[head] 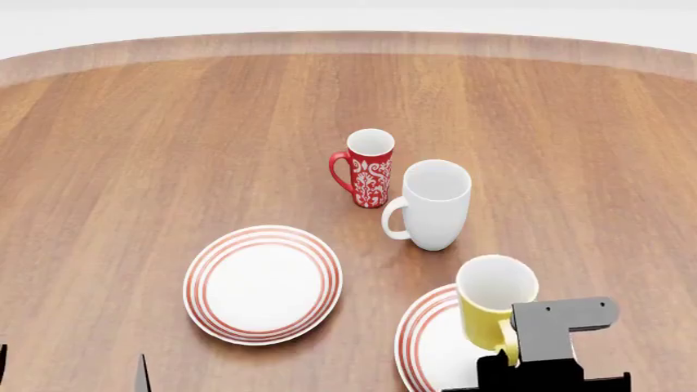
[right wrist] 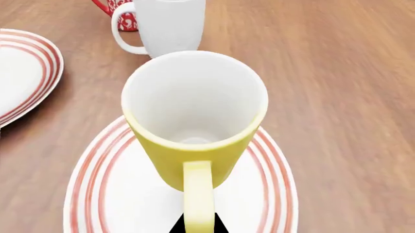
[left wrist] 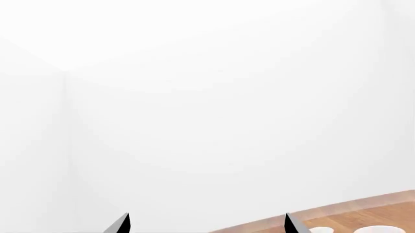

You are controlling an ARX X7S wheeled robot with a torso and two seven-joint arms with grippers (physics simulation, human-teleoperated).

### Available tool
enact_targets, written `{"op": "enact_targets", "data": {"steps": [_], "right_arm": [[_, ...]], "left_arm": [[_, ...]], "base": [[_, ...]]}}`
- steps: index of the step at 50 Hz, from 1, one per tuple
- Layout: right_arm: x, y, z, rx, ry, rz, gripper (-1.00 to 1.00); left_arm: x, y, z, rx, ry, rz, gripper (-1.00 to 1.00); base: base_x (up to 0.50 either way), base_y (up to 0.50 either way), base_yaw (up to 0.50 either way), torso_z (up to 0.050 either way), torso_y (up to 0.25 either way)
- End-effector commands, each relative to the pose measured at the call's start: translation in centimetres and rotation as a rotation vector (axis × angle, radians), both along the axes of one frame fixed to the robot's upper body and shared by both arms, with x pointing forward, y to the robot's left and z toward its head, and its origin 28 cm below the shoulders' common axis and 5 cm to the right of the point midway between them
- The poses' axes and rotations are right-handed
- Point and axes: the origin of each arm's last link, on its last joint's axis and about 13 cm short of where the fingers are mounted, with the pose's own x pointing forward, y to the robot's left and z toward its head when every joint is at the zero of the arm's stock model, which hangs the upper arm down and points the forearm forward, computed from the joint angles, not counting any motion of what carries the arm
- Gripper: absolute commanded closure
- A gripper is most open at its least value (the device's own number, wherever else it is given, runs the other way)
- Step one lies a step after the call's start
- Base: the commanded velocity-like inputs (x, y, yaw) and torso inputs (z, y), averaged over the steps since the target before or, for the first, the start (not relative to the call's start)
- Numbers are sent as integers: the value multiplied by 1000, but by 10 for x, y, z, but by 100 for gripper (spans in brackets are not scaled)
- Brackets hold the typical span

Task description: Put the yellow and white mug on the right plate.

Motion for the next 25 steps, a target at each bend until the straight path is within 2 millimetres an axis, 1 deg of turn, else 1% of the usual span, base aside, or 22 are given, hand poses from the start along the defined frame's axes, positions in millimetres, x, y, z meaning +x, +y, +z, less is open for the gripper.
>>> {"op": "enact_targets", "data": {"steps": [1,12,14,15,17,20,24,25], "right_arm": [[1,4,-6,6,10,33,100],[3,4,-9,3,19,37,100],[5,4,-11,0,19,35,100],[5,3,-11,0,20,34,100],[6,3,-11,1,20,32,100],[8,2,-11,-1,17,30,100],[10,2,-10,-2,13,25,100],[11,2,-10,-1,13,26,100]], "left_arm": [[7,0,-12,8,-20,13,-100],[11,1,-16,9,-18,13,-100],[3,1,4,11,-31,14,-100],[2,1,7,11,-26,14,-100],[3,1,0,10,-27,14,-100],[2,1,1,10,-26,14,-100],[4,1,-7,10,-23,14,-100],[6,0,-12,9,-21,14,-100]], "base": [[0,0,0,0,0],[0,0,0,0,1],[0,0,0,0,0],[0,0,0,0,0],[0,0,0,0,0],[0,0,0,0,0],[0,0,0,0,0],[0,0,0,0,0]]}}
